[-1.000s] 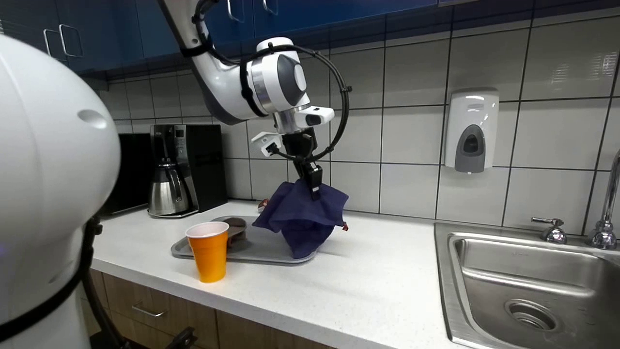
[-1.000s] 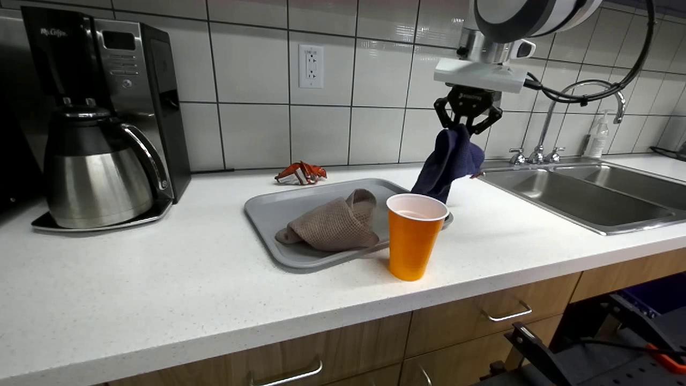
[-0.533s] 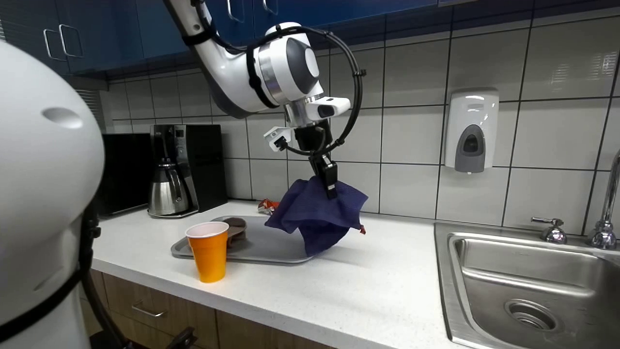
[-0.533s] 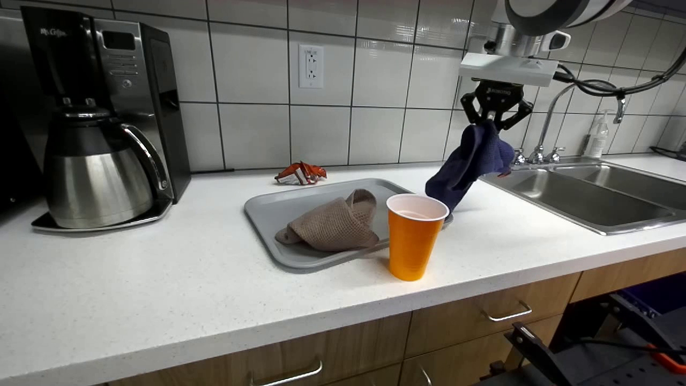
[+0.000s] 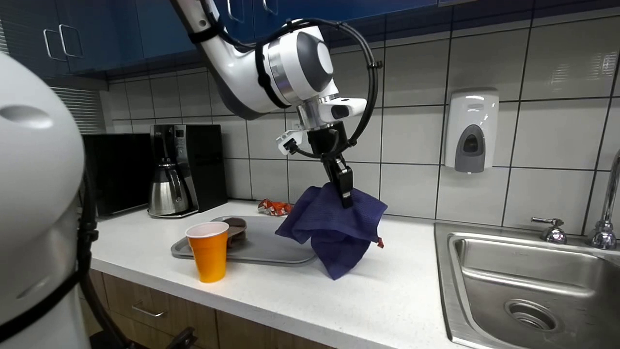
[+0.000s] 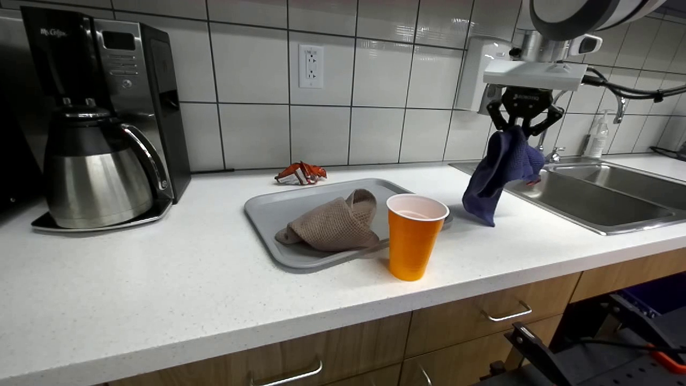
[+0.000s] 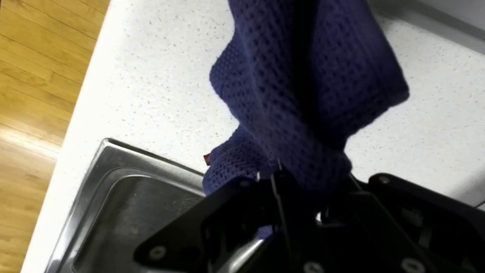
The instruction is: Remove the blue and brown towels from the tray
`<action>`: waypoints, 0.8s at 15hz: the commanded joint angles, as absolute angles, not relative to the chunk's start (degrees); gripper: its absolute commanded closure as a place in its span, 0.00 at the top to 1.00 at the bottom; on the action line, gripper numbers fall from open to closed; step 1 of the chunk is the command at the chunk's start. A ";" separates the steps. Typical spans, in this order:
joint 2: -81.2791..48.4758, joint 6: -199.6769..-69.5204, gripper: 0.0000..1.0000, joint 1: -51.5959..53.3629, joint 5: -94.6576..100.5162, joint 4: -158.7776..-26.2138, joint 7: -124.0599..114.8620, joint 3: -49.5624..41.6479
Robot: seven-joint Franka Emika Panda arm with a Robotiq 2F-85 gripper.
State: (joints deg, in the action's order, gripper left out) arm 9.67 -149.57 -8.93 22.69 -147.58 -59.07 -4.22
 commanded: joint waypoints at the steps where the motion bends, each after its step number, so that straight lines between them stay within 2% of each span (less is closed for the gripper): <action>1: 10.51 -147.86 0.03 -12.53 26.07 -148.69 -61.66 -3.52; 12: 3.19 -150.30 0.03 -16.11 31.95 -147.35 -63.20 -7.40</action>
